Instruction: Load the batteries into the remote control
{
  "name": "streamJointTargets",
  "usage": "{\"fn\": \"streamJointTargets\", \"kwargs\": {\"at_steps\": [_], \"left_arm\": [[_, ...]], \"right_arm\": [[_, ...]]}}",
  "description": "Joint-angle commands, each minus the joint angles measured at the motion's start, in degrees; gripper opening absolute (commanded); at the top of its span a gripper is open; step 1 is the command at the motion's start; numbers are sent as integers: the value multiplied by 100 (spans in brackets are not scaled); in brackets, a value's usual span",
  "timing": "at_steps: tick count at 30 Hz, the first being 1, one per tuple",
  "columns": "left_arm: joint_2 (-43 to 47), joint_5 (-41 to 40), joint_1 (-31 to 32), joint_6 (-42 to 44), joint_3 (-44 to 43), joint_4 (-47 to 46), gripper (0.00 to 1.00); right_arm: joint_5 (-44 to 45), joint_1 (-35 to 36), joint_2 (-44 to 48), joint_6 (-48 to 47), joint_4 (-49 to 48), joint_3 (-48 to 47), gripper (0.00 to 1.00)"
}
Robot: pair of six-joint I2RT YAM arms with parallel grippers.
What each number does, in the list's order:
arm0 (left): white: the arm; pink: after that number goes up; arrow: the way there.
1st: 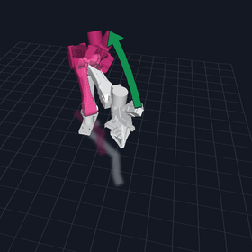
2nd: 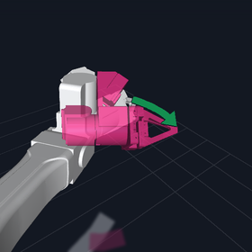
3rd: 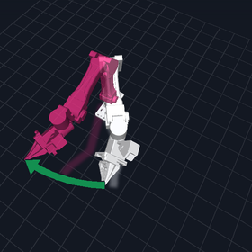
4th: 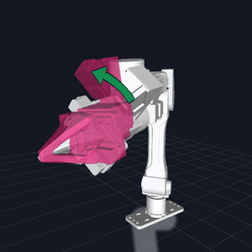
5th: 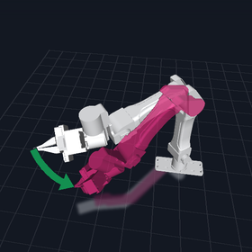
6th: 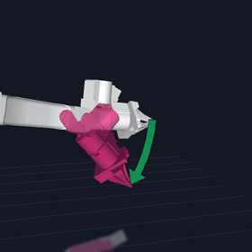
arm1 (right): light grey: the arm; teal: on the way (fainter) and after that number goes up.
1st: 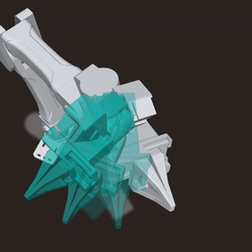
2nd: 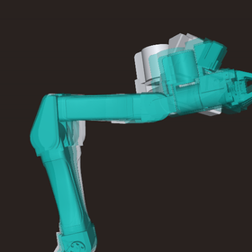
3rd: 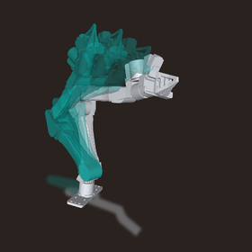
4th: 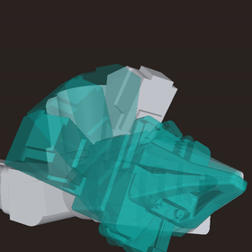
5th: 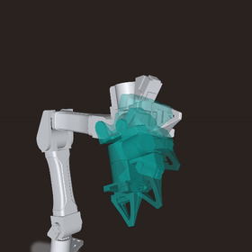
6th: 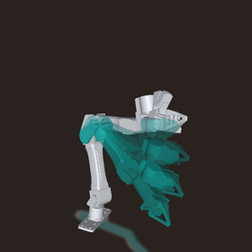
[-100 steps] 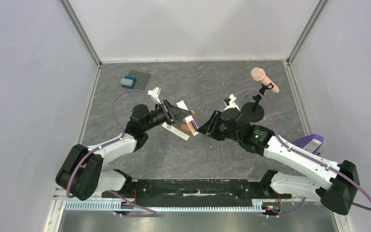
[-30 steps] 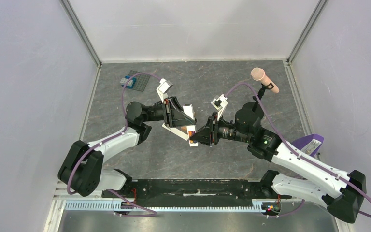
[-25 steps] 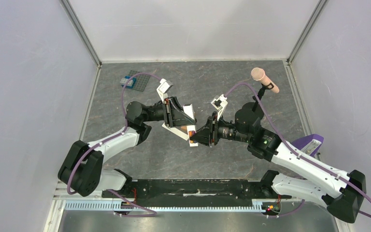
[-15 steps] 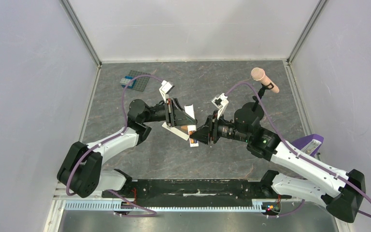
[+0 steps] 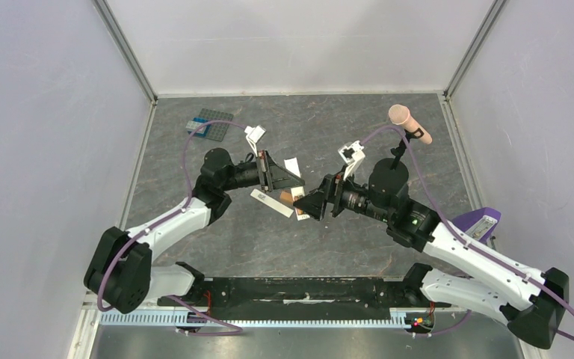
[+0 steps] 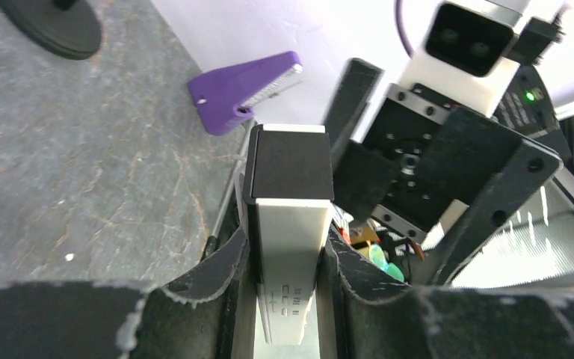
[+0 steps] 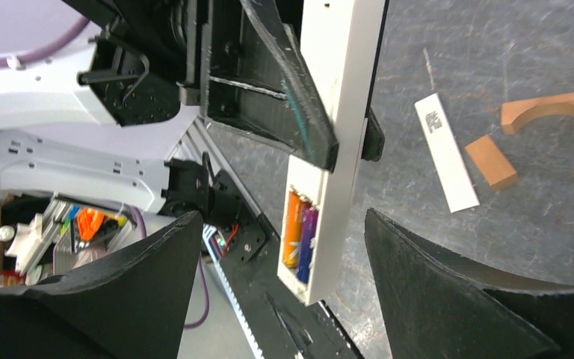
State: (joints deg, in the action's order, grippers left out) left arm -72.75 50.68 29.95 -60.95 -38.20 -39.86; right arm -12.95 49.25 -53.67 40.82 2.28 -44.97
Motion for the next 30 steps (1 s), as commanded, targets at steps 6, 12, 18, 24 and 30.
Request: {"fn": "streamJointTargets", "kwargs": {"at_steps": [6, 12, 18, 24, 30], "left_arm": [[720, -1133, -941, 26, 399, 894, 2], [1325, -1671, -1354, 112, 635, 1832, 2], [1979, -2208, -1370, -45, 976, 2279, 2], [2473, -2328, -1374, -22, 1172, 2745, 2], [2922, -2507, -1370, -22, 1295, 3085, 2]], "right_arm": [[1416, -23, 290, -259, 55, -11, 80], [1313, -17, -69, -636, -51, -113, 79], [1258, 577, -1072, -1458, 89, -900, 81], [1394, 1007, -2194, -2021, 444, -1783, 83], [1429, 1200, -2812, -2205, 693, -2099, 79]]}}
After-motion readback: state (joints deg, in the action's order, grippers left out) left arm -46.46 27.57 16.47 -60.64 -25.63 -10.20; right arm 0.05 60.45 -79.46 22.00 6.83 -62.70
